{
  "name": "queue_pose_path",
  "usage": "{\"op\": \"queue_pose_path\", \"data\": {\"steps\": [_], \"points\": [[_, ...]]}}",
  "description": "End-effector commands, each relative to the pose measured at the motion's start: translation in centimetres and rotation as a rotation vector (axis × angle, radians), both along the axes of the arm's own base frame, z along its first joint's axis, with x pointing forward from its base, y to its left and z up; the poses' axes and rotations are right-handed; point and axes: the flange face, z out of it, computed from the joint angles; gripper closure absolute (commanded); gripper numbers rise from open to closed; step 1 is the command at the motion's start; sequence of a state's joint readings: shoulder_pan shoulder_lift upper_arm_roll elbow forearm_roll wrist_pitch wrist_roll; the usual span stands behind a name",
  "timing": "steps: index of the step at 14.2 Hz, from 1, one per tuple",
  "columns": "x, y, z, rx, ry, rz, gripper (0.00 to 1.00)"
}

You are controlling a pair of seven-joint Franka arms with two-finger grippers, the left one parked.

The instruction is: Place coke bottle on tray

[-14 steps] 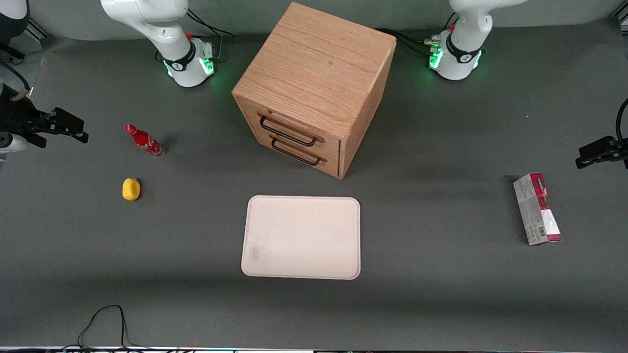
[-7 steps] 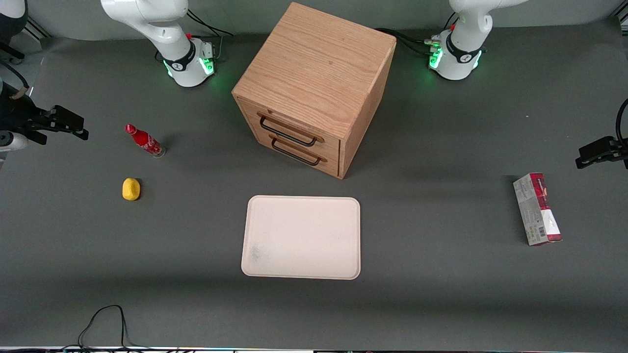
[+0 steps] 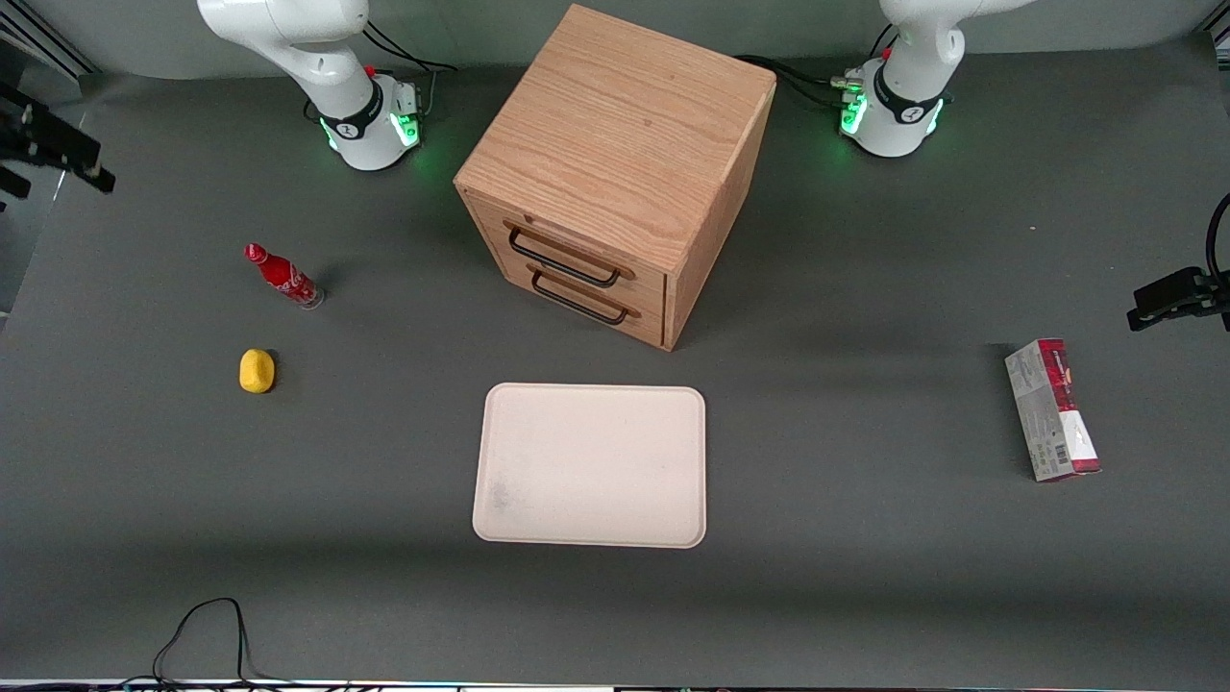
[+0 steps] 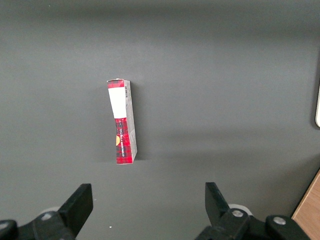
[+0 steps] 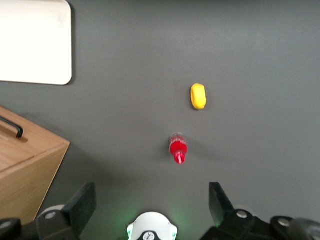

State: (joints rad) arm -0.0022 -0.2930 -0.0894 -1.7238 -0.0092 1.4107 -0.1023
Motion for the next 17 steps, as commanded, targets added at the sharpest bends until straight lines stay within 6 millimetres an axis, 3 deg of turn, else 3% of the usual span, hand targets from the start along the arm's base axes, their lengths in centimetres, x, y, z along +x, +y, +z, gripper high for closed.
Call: {"op": "queue_pose_path", "data": {"steps": [1,4,6,11,14,17], "points": [[-5.0,0.4,-1.9,0.001,-0.027,0.01,0.0],[-9.2,0.1,-3.9,-0.031,-0.059,0.015,0.0],[-10.6,-1.2,-5.5,-0.014,-0.067,-0.005,0.0],[-10.1,-6.8,-7.1,0.014,-0.063,0.027,0.0],[-9.1,-6.9,-8.1,0.012,-0.053,0.056,0.0],[-8.2,-5.2,-10.1,0.013,-0.048,0.096,0.0]]}}
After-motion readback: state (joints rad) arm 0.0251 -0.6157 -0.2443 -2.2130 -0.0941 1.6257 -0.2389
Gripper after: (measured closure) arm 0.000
